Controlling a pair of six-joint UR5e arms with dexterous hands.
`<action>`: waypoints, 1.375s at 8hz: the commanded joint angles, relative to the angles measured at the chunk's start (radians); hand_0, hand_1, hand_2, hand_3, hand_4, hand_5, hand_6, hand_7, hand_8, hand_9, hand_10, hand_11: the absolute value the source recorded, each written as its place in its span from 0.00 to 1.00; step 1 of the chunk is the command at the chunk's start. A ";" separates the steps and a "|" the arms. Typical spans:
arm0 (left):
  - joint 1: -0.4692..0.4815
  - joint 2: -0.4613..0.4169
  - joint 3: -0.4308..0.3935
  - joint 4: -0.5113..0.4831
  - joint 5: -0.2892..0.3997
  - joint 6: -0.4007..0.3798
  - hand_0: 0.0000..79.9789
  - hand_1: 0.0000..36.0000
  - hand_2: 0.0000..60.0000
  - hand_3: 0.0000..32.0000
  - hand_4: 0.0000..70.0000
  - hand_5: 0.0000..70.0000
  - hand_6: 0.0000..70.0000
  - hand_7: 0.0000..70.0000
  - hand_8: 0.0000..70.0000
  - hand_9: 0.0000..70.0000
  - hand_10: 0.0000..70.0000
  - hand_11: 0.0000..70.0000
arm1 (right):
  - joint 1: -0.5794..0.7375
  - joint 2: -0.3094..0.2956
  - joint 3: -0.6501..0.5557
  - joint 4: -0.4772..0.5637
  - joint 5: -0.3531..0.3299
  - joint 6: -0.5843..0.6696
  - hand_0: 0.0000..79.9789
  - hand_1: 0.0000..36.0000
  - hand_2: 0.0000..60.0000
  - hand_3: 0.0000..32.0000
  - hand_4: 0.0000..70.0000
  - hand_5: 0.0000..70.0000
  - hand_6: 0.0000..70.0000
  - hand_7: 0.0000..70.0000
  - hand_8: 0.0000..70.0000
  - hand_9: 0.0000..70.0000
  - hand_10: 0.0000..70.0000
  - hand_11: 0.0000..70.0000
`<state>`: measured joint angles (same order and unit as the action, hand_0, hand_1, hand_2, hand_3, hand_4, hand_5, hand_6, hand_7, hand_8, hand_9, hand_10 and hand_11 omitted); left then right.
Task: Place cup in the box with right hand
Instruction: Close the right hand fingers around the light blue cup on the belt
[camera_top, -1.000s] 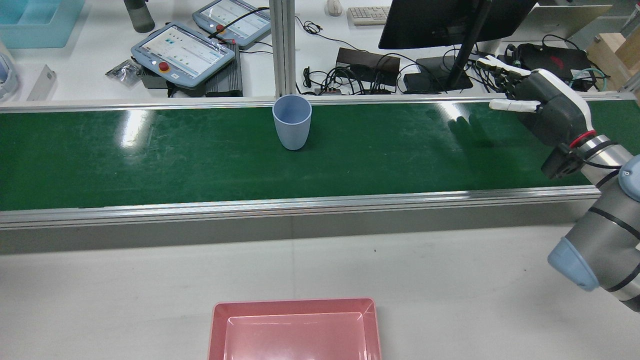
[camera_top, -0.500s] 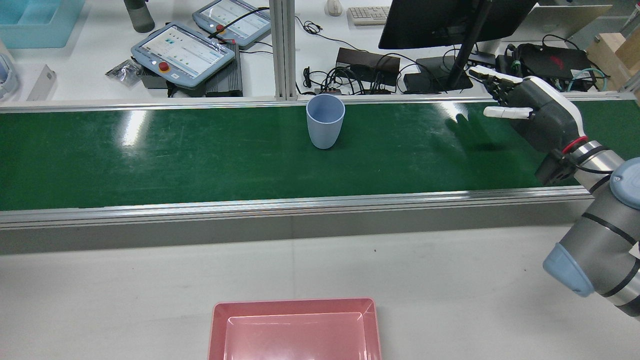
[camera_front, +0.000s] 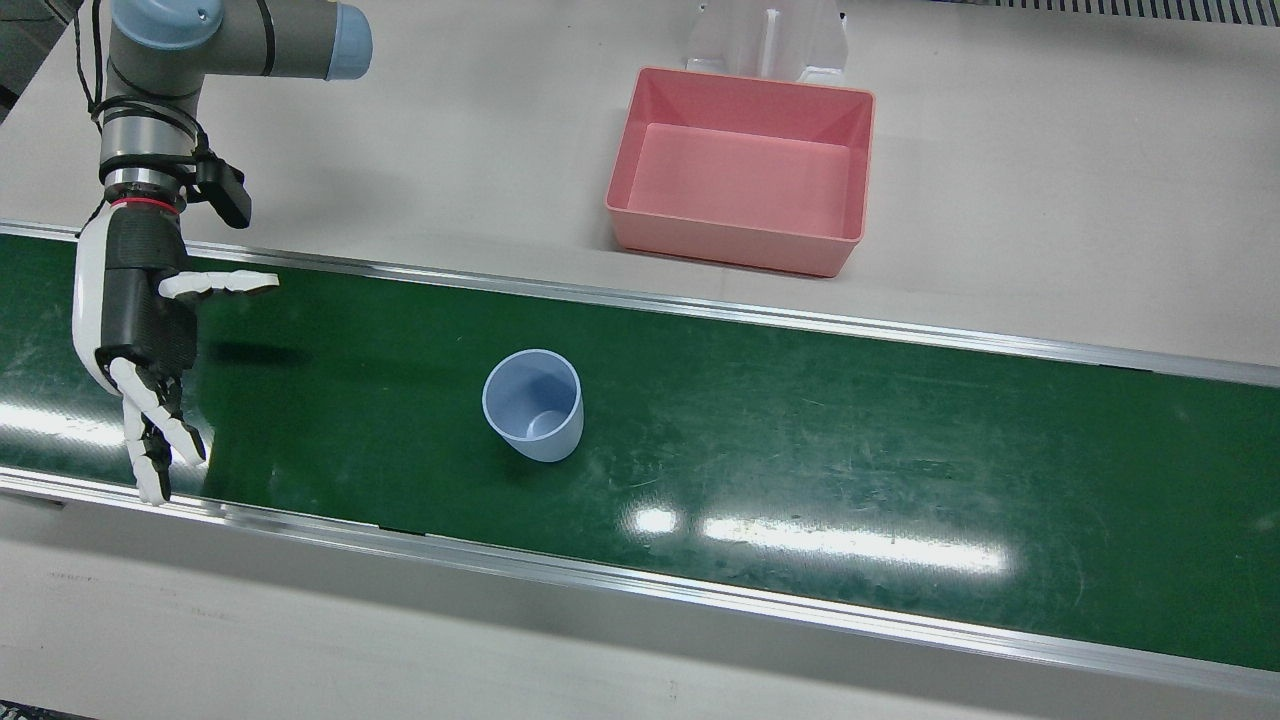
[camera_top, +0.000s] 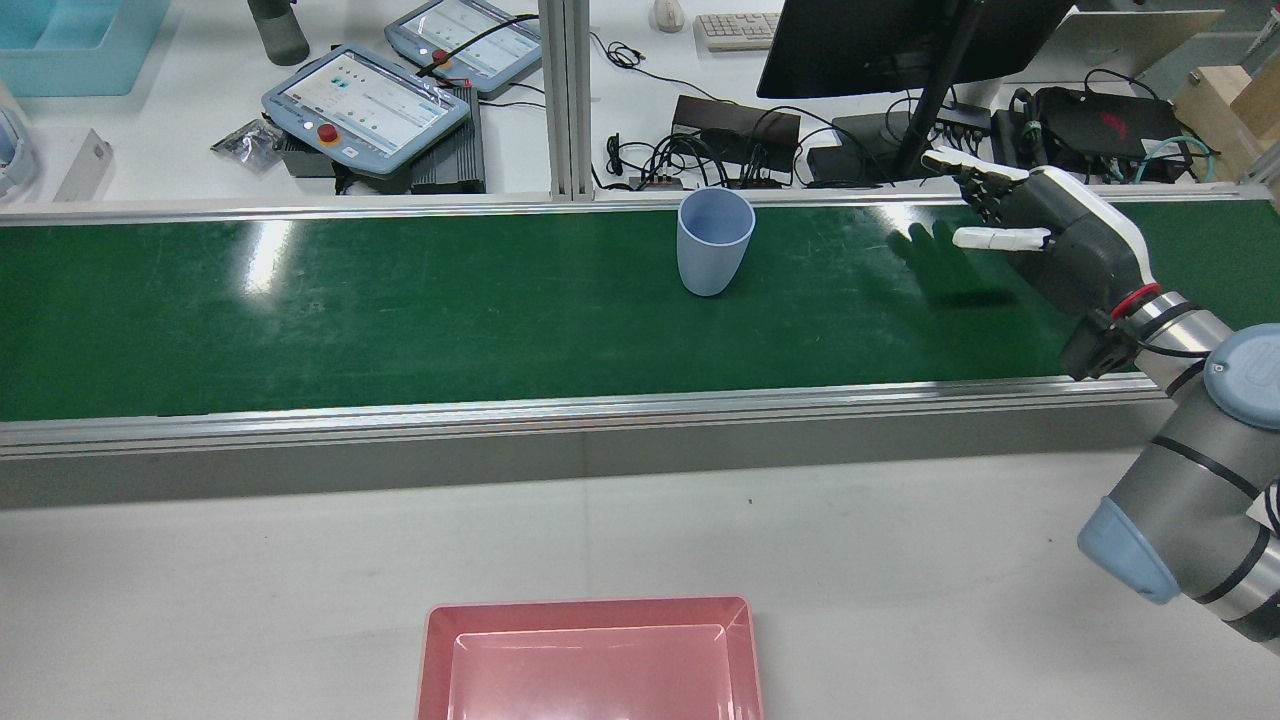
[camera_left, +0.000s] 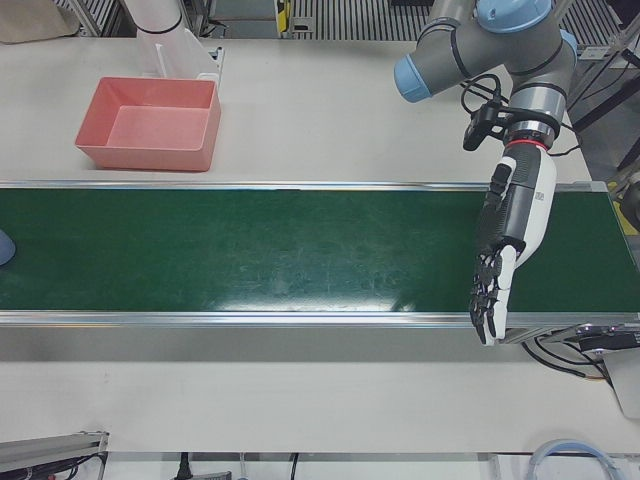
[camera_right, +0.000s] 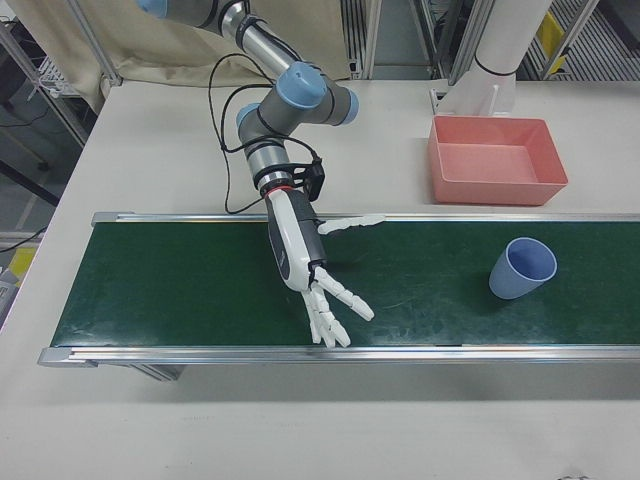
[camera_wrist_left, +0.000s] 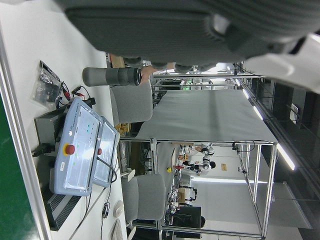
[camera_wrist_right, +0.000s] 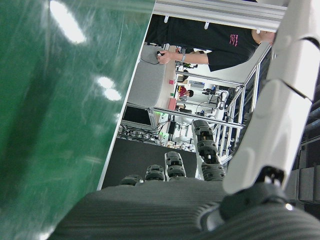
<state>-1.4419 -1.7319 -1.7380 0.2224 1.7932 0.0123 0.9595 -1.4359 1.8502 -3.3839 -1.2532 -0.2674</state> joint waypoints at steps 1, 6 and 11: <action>0.000 0.000 0.000 0.000 0.000 0.000 0.00 0.00 0.00 0.00 0.00 0.00 0.00 0.00 0.00 0.00 0.00 0.00 | -0.008 0.000 -0.002 0.000 0.001 -0.001 0.60 0.45 0.13 0.00 0.07 0.06 0.06 0.19 0.03 0.09 0.00 0.01; 0.000 0.000 0.000 0.000 0.000 0.000 0.00 0.00 0.00 0.00 0.00 0.00 0.00 0.00 0.00 0.00 0.00 0.00 | -0.025 0.006 -0.002 -0.006 0.003 -0.001 0.60 0.45 0.14 0.00 0.07 0.06 0.06 0.18 0.03 0.08 0.00 0.01; 0.000 0.000 0.000 0.000 0.000 0.000 0.00 0.00 0.00 0.00 0.00 0.00 0.00 0.00 0.00 0.00 0.00 0.00 | -0.028 0.011 -0.008 -0.006 0.003 -0.001 0.61 0.50 0.18 0.00 0.07 0.07 0.06 0.18 0.03 0.09 0.00 0.02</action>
<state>-1.4420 -1.7319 -1.7380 0.2224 1.7932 0.0123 0.9323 -1.4286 1.8481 -3.3901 -1.2502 -0.2685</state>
